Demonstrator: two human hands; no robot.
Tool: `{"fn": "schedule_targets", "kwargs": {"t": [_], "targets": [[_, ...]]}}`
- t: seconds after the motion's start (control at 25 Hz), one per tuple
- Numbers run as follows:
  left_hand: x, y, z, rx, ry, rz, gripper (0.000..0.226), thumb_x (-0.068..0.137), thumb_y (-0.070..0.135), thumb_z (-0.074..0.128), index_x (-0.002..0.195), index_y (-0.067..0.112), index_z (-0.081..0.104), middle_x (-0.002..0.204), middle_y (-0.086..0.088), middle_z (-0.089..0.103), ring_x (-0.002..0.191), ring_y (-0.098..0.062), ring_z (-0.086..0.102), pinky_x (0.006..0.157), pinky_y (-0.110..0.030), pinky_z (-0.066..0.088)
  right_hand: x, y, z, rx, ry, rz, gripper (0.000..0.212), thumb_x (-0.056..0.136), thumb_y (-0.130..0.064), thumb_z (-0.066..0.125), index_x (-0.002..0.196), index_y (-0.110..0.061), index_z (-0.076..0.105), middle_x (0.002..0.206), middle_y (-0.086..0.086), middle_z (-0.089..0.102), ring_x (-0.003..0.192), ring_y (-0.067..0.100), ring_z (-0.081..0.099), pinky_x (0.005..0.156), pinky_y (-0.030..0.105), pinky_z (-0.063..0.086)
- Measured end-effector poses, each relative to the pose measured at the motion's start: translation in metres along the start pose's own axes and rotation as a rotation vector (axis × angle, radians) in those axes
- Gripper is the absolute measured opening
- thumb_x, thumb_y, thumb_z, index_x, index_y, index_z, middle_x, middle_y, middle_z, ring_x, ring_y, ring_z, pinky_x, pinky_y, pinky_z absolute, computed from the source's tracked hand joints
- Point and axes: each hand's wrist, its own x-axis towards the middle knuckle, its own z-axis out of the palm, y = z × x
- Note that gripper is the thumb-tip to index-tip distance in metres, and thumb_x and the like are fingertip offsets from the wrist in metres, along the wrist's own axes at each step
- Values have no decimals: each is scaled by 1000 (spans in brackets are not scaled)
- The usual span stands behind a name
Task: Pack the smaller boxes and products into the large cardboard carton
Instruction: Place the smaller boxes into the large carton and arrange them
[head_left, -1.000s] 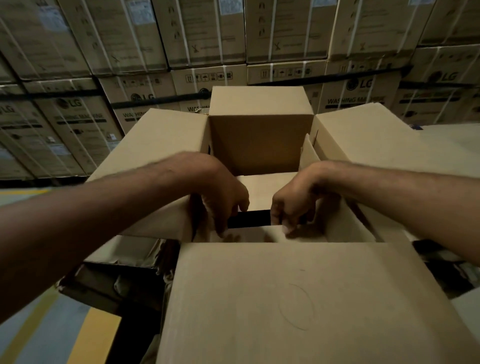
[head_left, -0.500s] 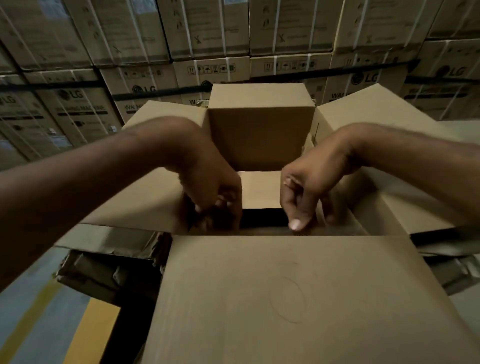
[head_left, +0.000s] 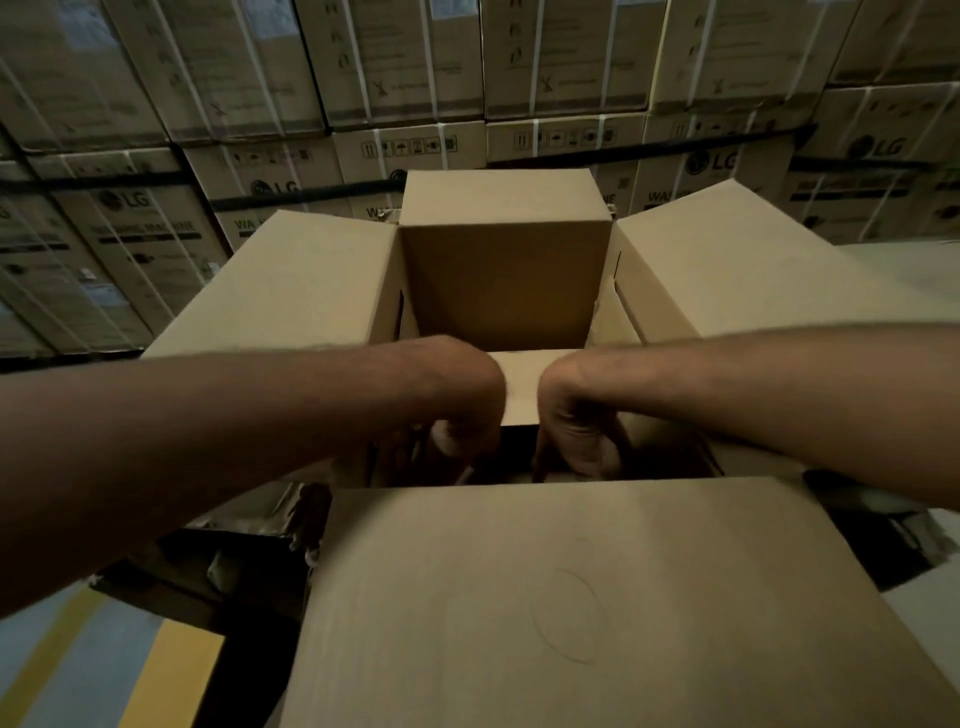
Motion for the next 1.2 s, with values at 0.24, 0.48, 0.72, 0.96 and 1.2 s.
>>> {"fn": "schedule_targets", "kwargs": {"t": [0.24,0.48,0.72,0.96,1.2], "targets": [[22,1,-9,-150,45,-61,44,97,22,67,140,16,58,87,0,55,74,-13,51,79,-30,46,9,2,-11,200,125,43,36,98,-19,68,132,-5,66,123,11,69,118,28,63,110,39,45],[37,-25,-28,-100,211,-106,50,103,30,59,150,20,48,114,-4,61,98,-18,59,92,-31,41,31,12,-17,245,402,-58,96,92,-24,73,164,-31,11,151,14,50,128,34,57,100,44,52],[69,-53,-34,-219,134,-191,53,107,40,43,156,25,35,156,-1,46,141,-23,47,115,-41,34,12,44,-35,357,826,-11,114,90,-25,78,164,-33,-8,171,18,-4,151,50,21,116,61,32],[79,-66,-43,-80,268,-230,70,102,25,52,163,24,19,168,-3,25,142,-30,43,111,-44,39,1,51,-55,250,618,92,145,73,-42,90,156,-35,-29,159,20,-41,154,49,-1,120,61,25],[91,-69,-38,-36,164,-195,69,101,30,56,162,28,23,167,-3,25,149,-30,32,119,-46,32,27,43,-47,229,619,112,137,75,-26,89,159,-40,-18,155,17,-48,154,50,7,117,56,36]]}}
